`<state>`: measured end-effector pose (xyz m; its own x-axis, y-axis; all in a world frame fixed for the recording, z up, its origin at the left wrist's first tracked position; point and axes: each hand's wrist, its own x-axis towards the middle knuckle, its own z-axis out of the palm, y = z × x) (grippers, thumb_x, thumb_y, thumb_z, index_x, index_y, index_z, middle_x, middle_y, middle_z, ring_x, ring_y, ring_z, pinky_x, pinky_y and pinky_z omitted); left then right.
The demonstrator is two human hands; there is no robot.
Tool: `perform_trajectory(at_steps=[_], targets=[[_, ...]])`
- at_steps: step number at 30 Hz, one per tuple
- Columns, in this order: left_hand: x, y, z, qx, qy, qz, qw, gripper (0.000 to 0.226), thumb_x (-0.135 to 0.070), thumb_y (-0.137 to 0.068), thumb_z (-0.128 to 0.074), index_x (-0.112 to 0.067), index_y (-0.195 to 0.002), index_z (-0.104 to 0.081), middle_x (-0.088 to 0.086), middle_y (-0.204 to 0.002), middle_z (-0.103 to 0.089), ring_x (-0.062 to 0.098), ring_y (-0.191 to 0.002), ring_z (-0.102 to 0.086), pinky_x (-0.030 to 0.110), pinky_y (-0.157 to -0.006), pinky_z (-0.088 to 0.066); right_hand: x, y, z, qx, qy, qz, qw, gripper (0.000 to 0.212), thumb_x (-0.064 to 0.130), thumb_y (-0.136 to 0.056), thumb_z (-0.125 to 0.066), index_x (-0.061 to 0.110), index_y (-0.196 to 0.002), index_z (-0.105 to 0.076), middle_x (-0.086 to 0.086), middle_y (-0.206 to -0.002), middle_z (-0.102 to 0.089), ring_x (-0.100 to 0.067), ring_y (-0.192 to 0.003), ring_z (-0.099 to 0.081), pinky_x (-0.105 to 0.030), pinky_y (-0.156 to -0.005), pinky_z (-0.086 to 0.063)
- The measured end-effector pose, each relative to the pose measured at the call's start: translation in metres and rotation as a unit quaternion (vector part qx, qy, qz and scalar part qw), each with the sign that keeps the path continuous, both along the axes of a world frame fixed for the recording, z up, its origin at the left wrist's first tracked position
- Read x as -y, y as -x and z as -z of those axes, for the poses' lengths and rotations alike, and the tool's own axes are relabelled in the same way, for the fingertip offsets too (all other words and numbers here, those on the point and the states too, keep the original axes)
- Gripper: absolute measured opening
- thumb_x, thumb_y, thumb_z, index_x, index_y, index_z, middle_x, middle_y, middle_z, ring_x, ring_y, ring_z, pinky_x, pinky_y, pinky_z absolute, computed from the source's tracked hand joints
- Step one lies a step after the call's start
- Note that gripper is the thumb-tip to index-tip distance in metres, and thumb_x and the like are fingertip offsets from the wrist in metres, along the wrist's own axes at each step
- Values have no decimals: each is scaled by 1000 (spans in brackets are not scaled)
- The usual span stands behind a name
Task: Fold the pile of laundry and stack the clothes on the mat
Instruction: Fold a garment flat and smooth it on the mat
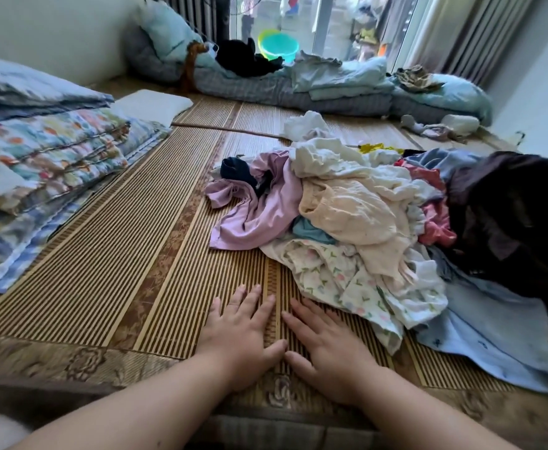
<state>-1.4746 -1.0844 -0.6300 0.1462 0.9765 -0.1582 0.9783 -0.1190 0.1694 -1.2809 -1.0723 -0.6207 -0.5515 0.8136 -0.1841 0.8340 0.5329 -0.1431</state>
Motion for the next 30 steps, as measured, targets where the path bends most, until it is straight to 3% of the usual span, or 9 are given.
perform_trajectory(at_steps=[6,9,11,13,16,19,22,26,30], targets=[[-9,10,-5,11,9,44,999,94,-82,-71,-13,-40,-151,12,-12,-159,20,12,-144,25,46,-113,16,-2,4,-11,-32,-9,-7,999,83,73,-78,-9,39,-153,-9,14,-162,6,1,-133,30,-28,-112,17],[-18,17,-6,26,-1,71,997,89,-80,-71,-16,-46,-150,6,-20,-153,22,4,-140,26,43,-113,15,-14,10,-11,-37,-55,-52,996,73,66,-83,-26,35,-148,-34,8,-160,-20,-6,-146,-4,-33,-120,-2],[-21,15,-10,12,-22,99,995,83,-76,-71,-28,-47,-148,-25,-14,-159,-6,9,-148,-8,54,-115,-15,-20,14,-6,-41,-68,-70,994,64,62,-80,-36,32,-130,-61,2,-141,-53,-11,-131,-49,-30,-104,-44],[-26,15,-14,29,9,102,994,76,-73,-64,-37,-38,-127,-61,-5,-139,-56,17,-123,-58,52,-87,-52,-28,15,5,-57,-58,-89,993,57,59,-82,-39,31,-123,-67,4,-131,-62,-11,-119,-60,-26,-89,-54],[-33,14,-14,17,-1,123,992,70,-72,-67,-34,-34,-111,-73,-4,-121,-68,18,-106,-68,45,-89,-44,-36,13,12,-55,-106,-123,985,48,52,-88,-43,30,-129,-55,5,-131,-62,-10,-120,-59,-24,-86,-55],[-40,12,-22,17,-10,119,993,71,-71,-67,-31,-41,-124,-61,-11,-143,-50,13,-129,-51,41,-101,-30,-38,13,9,-61,-148,-125,979,39,43,-102,-24,28,-129,-48,5,-130,-63,-10,-119,-60,-23,-86,-55],[-39,10,-25,8,-17,79,997,75,-71,-64,-34,-38,-126,-61,-11,-144,-50,12,-134,-46,52,-97,-46,-35,16,3,-77,-126,-105,983,49,51,-90,-34,29,-117,-69,1,-125,-66,-13,-112,-64,-27,-84,-56],[-38,13,-3,41,5,76,996,89,-73,-68,-17,-40,-151,-12,-19,-160,4,-1,-139,25,42,-113,12,-29,17,-1,-66,-111,-82,988,61,58,-72,-42,28,-118,-70,1,-127,-65,-13,-114,-64,-28,-89,-54],[-38,13,2,40,3,76,996,90,-74,-68,-16,-40,-151,-10,-18,-161,4,-6,-129,30,38,-110,16,-26,17,-6,-71,-80,-68,992,62,59,-73,-42,29,-120,-68,2,-128,-64,-13,-116,-63,-27,-92,-52]])
